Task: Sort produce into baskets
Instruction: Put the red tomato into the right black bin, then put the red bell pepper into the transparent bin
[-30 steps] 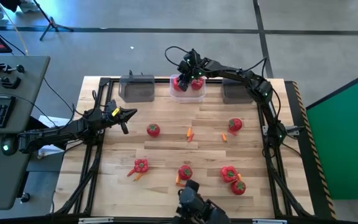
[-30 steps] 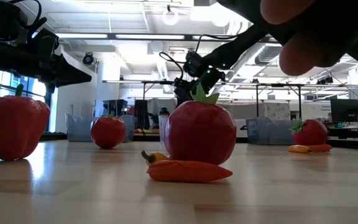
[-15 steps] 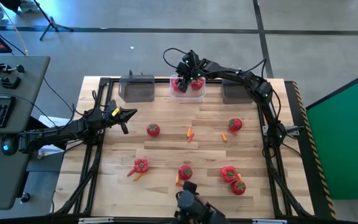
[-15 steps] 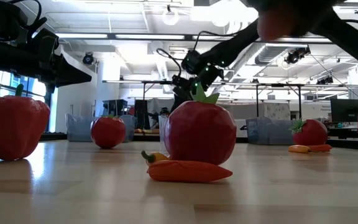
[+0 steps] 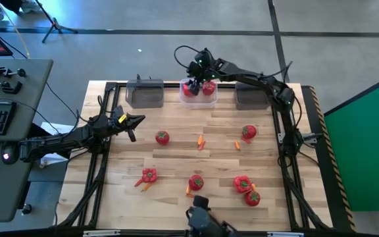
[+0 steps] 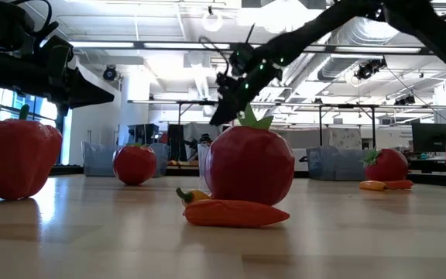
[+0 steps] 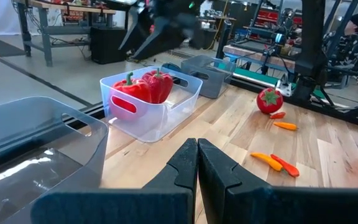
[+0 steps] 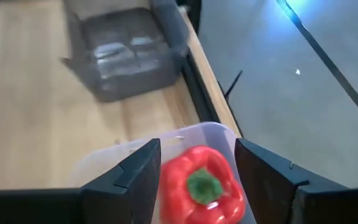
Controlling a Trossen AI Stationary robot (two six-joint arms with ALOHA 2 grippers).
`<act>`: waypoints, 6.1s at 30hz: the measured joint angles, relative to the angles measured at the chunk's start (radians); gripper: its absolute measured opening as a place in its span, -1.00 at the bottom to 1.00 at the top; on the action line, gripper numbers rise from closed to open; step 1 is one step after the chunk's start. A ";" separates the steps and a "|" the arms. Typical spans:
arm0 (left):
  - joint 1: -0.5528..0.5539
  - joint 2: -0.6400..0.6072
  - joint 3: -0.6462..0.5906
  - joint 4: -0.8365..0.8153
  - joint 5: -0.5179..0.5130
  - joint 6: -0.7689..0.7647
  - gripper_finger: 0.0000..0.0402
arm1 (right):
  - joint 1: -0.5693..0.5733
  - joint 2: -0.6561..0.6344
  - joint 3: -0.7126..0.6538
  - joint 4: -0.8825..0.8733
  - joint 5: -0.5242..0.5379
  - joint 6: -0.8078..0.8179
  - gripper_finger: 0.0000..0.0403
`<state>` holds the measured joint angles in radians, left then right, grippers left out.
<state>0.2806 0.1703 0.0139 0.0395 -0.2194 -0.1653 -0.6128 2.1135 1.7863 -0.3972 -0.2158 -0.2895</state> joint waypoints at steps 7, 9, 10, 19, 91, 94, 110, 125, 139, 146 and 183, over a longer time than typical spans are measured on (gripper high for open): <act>0.000 0.000 0.000 -0.001 0.000 0.011 -1.00 | 0.063 -0.093 0.000 -0.133 -0.006 -0.028 -0.20; 0.000 0.000 0.000 -0.001 0.001 0.017 -1.00 | 0.085 -0.090 0.000 -0.167 -0.012 -0.030 -0.35; 0.000 0.000 0.000 -0.001 0.004 0.020 -1.00 | 0.097 -0.085 -0.001 -0.177 -0.013 -0.030 -0.43; 0.000 0.000 0.000 -0.002 0.008 0.039 -1.00 | 0.222 -0.068 -0.001 -0.153 -0.043 0.042 -0.92; 0.000 0.008 0.001 -0.021 0.130 0.107 -1.00 | 0.631 -0.101 -0.437 0.322 0.232 0.416 -1.00; 0.000 0.009 0.001 -0.020 0.131 0.106 -1.00 | 0.652 -0.236 -0.527 0.287 0.271 0.464 -1.00; 0.000 0.031 0.001 -0.021 0.134 0.045 -1.00 | 0.985 -0.648 -0.597 -0.435 0.425 0.997 -0.92; 0.000 0.099 0.001 -0.022 0.134 0.054 -1.00 | 1.250 -0.629 -0.544 -0.708 0.309 1.327 -0.26; 0.000 0.124 0.001 -0.021 0.133 0.046 -1.00 | 1.310 -0.501 -0.544 -0.759 0.283 1.276 -0.26; 0.000 0.124 0.001 -0.021 0.132 0.045 -1.00 | 1.310 -0.497 -0.544 -0.749 0.284 1.278 -0.27; 0.000 0.124 0.000 -0.020 0.120 0.036 -1.00 | 1.307 -0.468 -0.567 -0.697 0.264 1.295 -0.95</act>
<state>0.2808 0.2947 0.0139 0.0193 -0.0990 -0.1295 0.6945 1.6459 1.2190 -1.0941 0.0484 1.0051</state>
